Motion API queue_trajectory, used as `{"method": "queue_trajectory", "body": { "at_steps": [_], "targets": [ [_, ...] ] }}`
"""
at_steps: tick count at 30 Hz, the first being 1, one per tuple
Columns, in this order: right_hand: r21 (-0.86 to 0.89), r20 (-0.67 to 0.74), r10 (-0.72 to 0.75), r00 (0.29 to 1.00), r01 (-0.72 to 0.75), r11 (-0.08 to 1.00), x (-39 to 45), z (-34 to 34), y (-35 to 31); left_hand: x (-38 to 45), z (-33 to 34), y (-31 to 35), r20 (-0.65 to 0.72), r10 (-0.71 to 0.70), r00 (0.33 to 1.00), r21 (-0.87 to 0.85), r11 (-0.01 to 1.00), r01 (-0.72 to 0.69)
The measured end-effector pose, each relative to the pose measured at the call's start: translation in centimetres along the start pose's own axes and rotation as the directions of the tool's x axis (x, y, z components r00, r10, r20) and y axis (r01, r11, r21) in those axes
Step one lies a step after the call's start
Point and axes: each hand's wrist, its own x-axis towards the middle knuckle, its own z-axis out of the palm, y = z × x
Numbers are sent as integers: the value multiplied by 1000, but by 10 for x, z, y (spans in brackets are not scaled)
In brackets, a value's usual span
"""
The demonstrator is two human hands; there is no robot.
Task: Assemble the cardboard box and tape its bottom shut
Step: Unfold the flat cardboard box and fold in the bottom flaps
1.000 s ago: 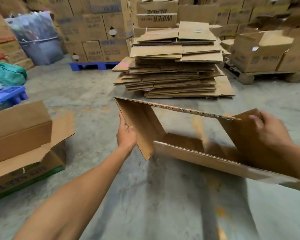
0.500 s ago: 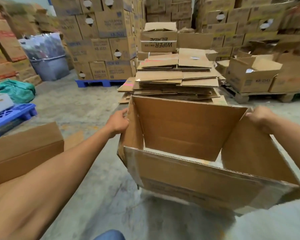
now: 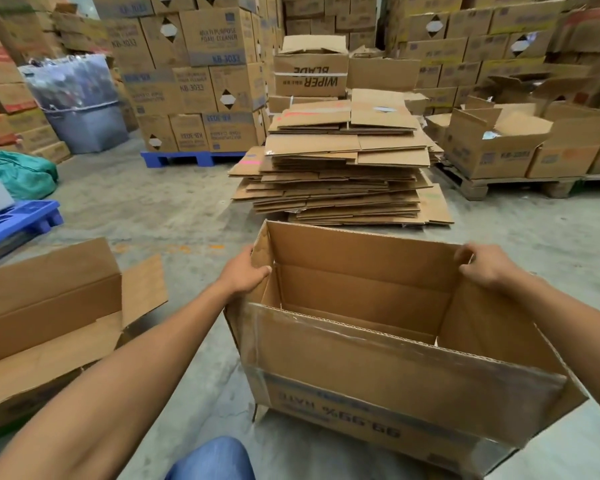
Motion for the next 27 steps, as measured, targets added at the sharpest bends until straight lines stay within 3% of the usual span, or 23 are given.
{"method": "queue_trajectory", "body": {
  "at_steps": [3, 5, 8, 10, 15, 19, 22, 25, 27],
  "targets": [
    [-188, 88, 78, 993, -60, 980, 10, 8, 4, -5, 8, 3, 51, 38, 998, 215, 976, -48],
    [-205, 72, 104, 992, -87, 975, 11, 9, 1, -10, 13, 4, 55, 39, 998, 388, 920, -58],
    [-202, 72, 146, 987, -129, 971, 17, 11, -4, -21, 10, 7, 126, 15, 992, 470, 880, -73],
    [-164, 77, 183, 980, -168, 972, 20, 11, -8, -31, 6, 9, 201, 15, 980, 440, 892, -104],
    [-105, 67, 206, 976, -199, 974, 32, 15, -26, -48, -4, -4, 285, 166, 944, 172, 960, -221],
    [150, 196, 216, 957, -247, 957, 28, 35, -56, -59, -5, -9, 254, 291, 922, 67, 946, -317],
    [289, 312, 174, 934, -268, 919, 9, 62, -67, -62, 0, -8, 264, 286, 921, 80, 945, -316],
    [213, 489, 158, 858, -294, 932, -14, 86, -62, -61, 3, -6, 293, 235, 927, 145, 947, -286],
    [107, 565, 126, 815, -224, 969, -23, 89, -59, -59, 2, -4, 315, 203, 927, 196, 942, -273]
  ]
}}
